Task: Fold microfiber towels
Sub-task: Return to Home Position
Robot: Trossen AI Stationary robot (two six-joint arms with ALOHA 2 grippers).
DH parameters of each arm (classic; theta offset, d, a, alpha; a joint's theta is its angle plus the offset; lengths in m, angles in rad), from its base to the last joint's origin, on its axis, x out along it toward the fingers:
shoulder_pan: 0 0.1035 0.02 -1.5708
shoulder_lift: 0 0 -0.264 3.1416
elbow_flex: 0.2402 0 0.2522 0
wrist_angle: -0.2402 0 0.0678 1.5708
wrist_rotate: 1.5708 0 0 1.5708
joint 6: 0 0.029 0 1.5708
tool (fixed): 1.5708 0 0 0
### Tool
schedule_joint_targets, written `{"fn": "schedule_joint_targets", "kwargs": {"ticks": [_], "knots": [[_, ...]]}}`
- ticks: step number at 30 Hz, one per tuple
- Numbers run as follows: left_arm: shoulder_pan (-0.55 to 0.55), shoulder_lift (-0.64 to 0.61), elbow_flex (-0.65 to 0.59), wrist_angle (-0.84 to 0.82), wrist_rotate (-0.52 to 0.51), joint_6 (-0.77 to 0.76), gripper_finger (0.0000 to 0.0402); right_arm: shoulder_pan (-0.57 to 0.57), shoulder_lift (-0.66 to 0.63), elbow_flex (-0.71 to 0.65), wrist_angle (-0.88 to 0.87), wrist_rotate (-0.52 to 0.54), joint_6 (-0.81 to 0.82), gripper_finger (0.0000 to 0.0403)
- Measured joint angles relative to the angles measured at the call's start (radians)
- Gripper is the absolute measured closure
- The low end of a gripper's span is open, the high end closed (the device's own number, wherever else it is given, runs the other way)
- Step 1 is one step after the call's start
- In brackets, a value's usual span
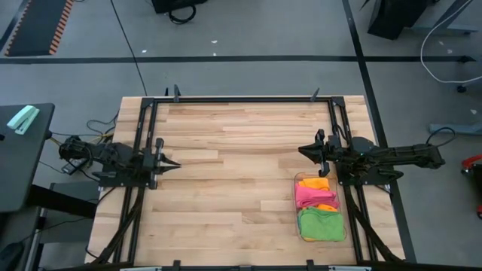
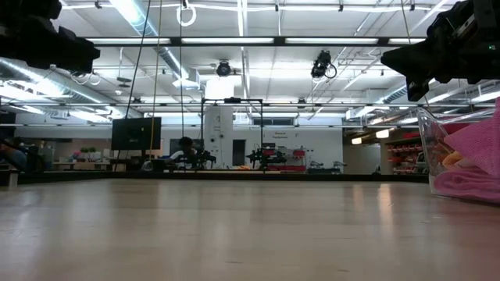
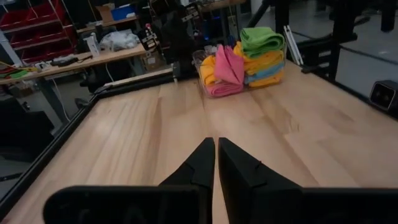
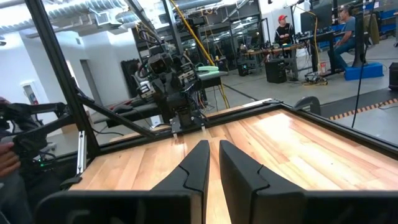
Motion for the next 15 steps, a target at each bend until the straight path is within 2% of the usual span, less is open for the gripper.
{"fn": "schedule_joint_targets", "kwargs": {"ticks": [8, 15], "knots": [[0.000, 0.000, 0.000, -0.073, 0.000, 0.006, 0.0363, 0.000, 0.000, 0.000, 0.000, 0.000, 0.000, 0.0359], [0.000, 0.000, 0.000, -0.047, 0.000, 0.004, 0.0366, 0.000, 0.000, 0.000, 0.000, 0.000, 0.000, 0.0359]]}}
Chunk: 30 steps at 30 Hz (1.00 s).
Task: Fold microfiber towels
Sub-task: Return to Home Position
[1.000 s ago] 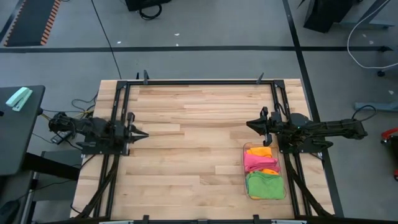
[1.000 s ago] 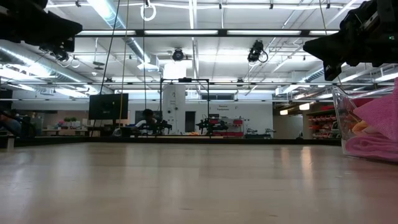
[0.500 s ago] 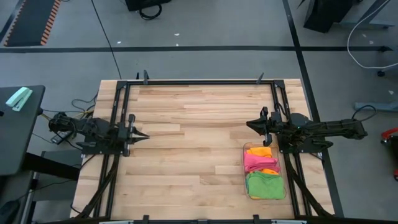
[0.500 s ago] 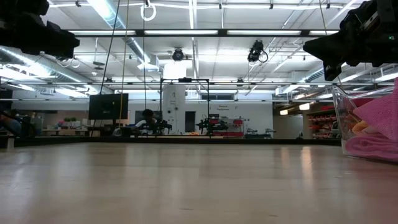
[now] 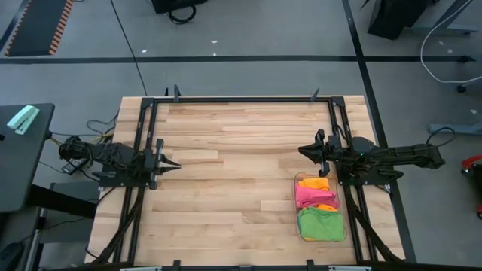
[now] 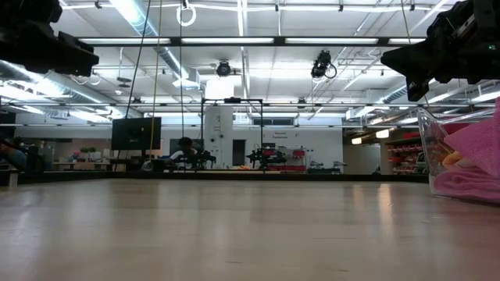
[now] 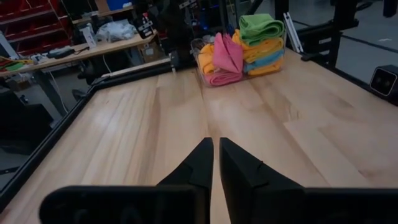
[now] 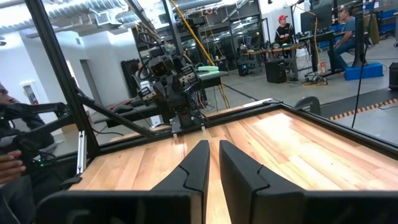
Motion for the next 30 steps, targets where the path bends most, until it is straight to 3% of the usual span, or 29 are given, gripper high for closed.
{"fn": "schedule_joint_targets", "kwargs": {"ticks": [30], "knots": [[0.000, 0.000, 0.000, 0.059, -0.001, -0.079, 0.0373, 0.000, 0.000, 0.000, 0.000, 0.000, 0.000, 0.0359]]}}
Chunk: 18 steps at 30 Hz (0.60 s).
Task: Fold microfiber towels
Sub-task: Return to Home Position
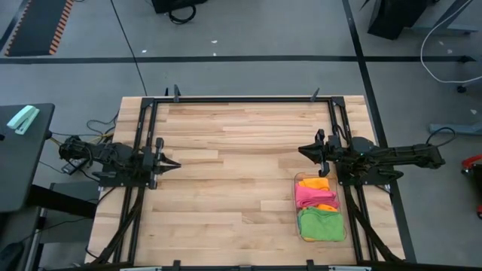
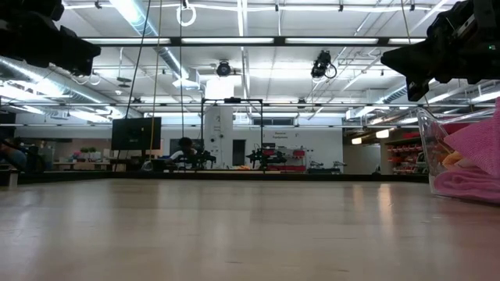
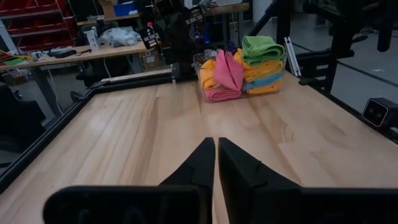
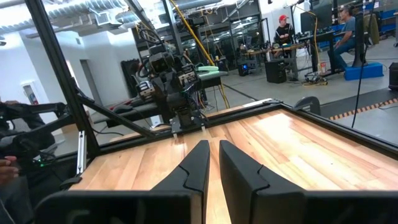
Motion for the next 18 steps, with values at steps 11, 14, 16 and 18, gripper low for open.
{"fn": "schedule_joint_targets", "kwargs": {"ticks": [11, 14, 16, 18], "knots": [[0.000, 0.000, -0.084, 0.134, 0.001, 0.000, 0.0361, 0.000, 0.000, 0.000, 0.000, 0.000, 0.000, 0.0359], [0.000, 0.001, -0.182, 0.349, 0.002, -0.003, 0.0365, 0.000, 0.000, 0.000, 0.000, 0.000, 0.000, 0.0359], [0.000, 0.005, -0.191, 0.373, 0.005, -0.019, 0.0368, 0.000, 0.000, 0.000, -0.001, 0.000, 0.000, 0.0359], [0.000, 0.020, -0.193, 0.383, 0.003, -0.024, 0.0371, 0.000, 0.000, 0.000, -0.001, 0.000, 0.000, 0.0359]]}}
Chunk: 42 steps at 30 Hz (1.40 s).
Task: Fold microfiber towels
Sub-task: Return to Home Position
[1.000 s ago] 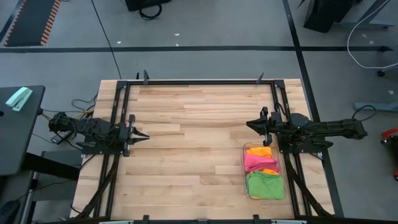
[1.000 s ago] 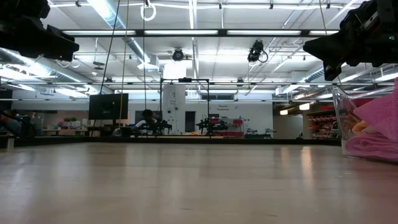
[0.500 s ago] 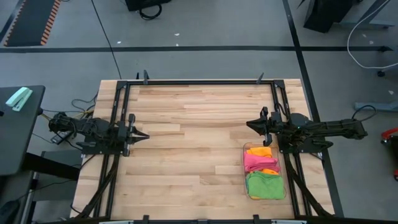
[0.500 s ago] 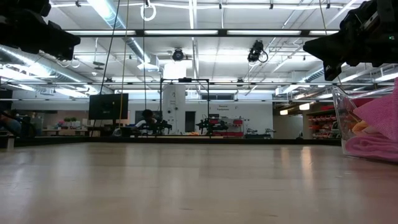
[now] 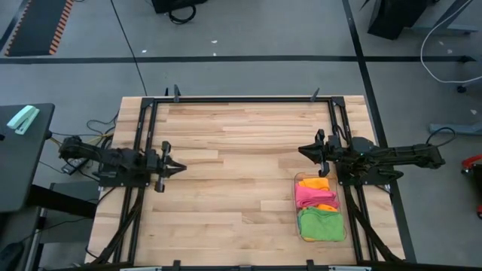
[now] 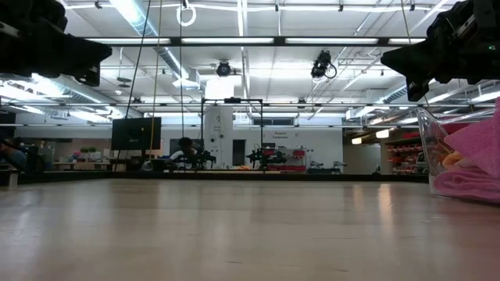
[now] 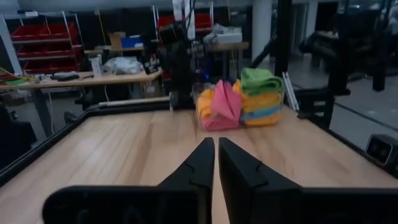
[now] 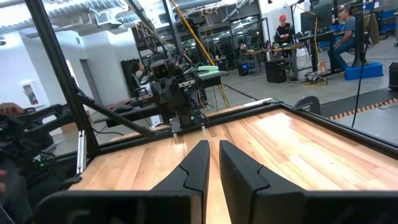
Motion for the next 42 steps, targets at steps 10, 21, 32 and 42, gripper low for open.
{"fn": "schedule_joint_targets", "kwargs": {"ticks": [10, 21, 32, 42], "knots": [[0.001, 0.008, -0.001, -0.007, -0.001, 0.047, 0.0365, 0.000, 0.002, 0.000, -0.016, 0.000, 0.000, 0.0359], [0.001, 0.006, -0.001, 0.001, -0.002, 0.052, 0.0369, 0.000, 0.002, 0.000, -0.021, 0.000, 0.000, 0.0359], [0.001, 0.006, -0.002, 0.004, -0.003, 0.051, 0.0366, 0.000, 0.002, 0.000, -0.026, 0.000, 0.000, 0.0359], [0.001, 0.006, -0.002, 0.005, -0.003, 0.052, 0.0365, 0.000, 0.002, 0.000, -0.026, 0.000, 0.000, 0.0359]]}}
